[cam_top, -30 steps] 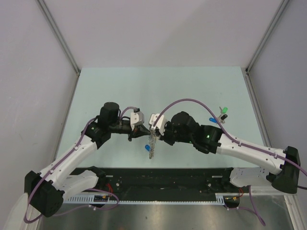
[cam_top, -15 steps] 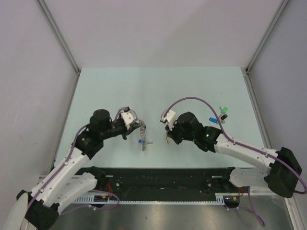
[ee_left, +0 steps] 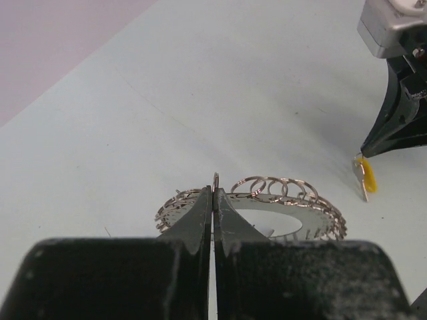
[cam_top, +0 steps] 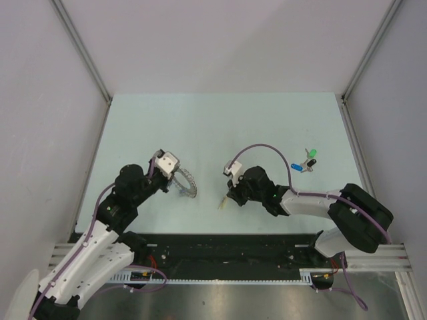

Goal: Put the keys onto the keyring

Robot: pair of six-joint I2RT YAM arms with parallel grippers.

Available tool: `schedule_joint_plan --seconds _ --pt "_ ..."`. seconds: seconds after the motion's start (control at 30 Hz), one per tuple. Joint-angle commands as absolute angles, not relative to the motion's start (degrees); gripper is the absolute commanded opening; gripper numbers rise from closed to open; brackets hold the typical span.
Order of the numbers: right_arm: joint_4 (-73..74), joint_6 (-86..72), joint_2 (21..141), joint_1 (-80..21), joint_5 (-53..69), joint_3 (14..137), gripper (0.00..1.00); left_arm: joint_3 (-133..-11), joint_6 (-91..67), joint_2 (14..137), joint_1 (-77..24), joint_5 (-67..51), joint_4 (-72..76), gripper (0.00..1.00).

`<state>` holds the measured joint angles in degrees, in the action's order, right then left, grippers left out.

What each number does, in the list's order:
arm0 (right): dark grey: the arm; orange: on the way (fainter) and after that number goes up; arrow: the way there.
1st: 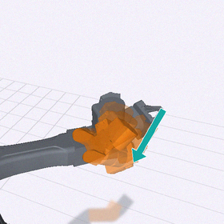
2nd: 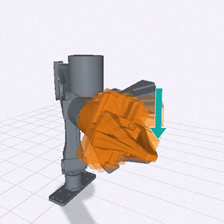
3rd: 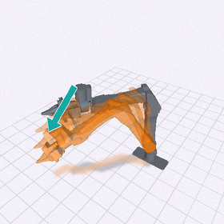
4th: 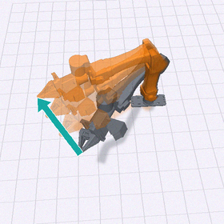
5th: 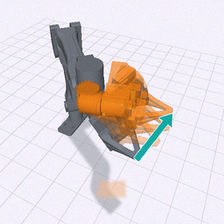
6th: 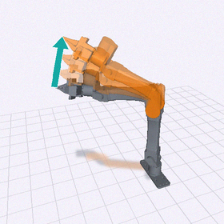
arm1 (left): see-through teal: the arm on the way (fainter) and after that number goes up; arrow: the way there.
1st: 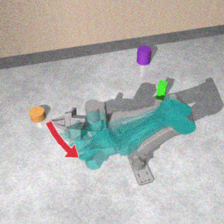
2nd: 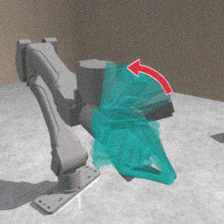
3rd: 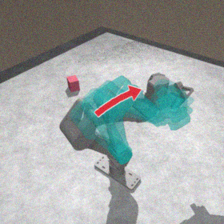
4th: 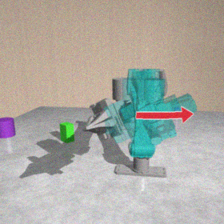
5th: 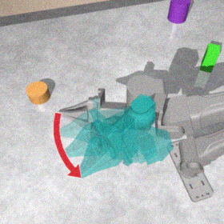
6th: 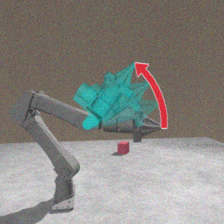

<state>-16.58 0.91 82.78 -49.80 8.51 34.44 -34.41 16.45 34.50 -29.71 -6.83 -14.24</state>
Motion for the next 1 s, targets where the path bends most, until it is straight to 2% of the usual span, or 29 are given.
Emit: schedule_joint_plan --seconds 0.0,0.5,0.57,0.6,0.67,0.7,0.8,0.97 --pt "-22.33 -1.41 83.41 -49.04 8.26 31.56 0.0 -34.98 15.47 34.63 -29.88 -5.18 -9.84 0.0" --pt "-14.24 -4.03 80.69 -47.28 6.42 30.58 0.0 -35.16 15.38 35.51 -29.79 -5.89 -10.2 0.0" --pt "-11.87 -7.79 78.5 -47.46 4.31 31.28 0.07 -35.07 15.21 35.42 -29.79 -5.8 -9.93 0.0" --pt "-11.0 -9.3 77.88 -47.72 3.52 31.55 0.16 -35.07 15.03 35.42 -29.79 -5.54 -9.76 0.0" --pt "-8.8 -14.2 76.04 -48.51 0.71 32.08 0.22 -35.07 14.94 35.16 -29.8 -4.93 -9.67 0.0" --pt "-8.18 -15.89 75.5 -49.47 0.01 32.78 0.3 -35.16 14.68 35.07 -29.88 -4.23 -9.58 0.0" --pt "-7.3 -21.68 74.88 -52.72 -6.31 34.01 0.43 -35.07 14.24 34.54 -29.8 -2.56 -9.49 0.01" --pt "-5.89 -28.73 79.18 -56.51 -14.75 37.43 0.48 -34.98 13.62 33.84 -29.88 -1.23 -9.76 0.0"
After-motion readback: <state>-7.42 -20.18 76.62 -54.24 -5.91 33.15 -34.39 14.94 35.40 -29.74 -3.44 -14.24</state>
